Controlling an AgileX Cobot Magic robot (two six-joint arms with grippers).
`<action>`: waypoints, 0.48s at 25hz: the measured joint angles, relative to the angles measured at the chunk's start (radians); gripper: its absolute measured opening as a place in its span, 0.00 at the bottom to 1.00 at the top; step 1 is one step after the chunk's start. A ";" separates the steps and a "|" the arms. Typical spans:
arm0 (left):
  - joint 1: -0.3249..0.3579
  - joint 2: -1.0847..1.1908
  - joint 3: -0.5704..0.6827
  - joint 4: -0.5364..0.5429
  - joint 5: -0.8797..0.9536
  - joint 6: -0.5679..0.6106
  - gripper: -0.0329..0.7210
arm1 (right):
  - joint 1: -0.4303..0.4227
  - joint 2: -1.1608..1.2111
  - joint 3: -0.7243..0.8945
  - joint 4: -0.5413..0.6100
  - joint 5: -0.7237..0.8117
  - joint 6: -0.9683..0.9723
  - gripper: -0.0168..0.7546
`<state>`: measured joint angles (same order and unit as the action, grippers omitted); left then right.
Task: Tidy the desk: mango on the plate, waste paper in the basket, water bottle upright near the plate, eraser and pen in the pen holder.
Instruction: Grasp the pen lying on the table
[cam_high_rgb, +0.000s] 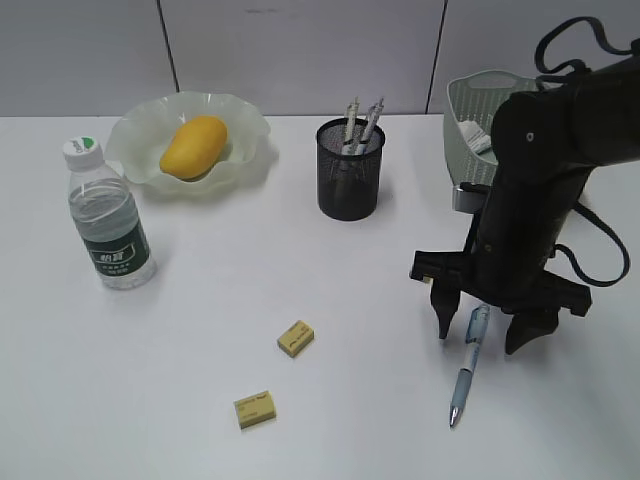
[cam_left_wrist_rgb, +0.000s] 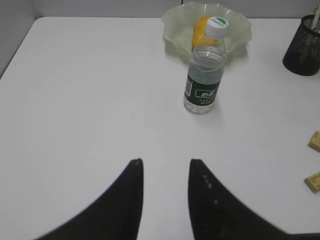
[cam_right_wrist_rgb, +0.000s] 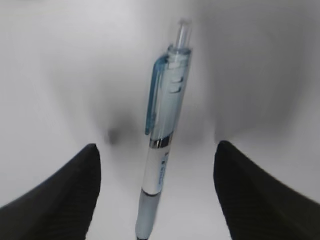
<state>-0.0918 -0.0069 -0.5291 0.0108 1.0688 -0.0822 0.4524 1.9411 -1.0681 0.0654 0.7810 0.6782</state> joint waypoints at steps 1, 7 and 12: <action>0.000 0.000 0.000 0.000 0.000 0.000 0.36 | 0.000 0.007 -0.001 0.000 -0.003 0.010 0.74; 0.000 0.000 0.000 0.001 0.000 0.000 0.36 | 0.000 0.040 -0.001 0.000 -0.025 0.036 0.71; 0.000 0.000 0.000 0.001 0.000 0.000 0.36 | 0.000 0.045 -0.001 -0.004 -0.078 0.039 0.68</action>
<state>-0.0918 -0.0069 -0.5291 0.0116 1.0688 -0.0822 0.4524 1.9857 -1.0690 0.0616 0.7032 0.7174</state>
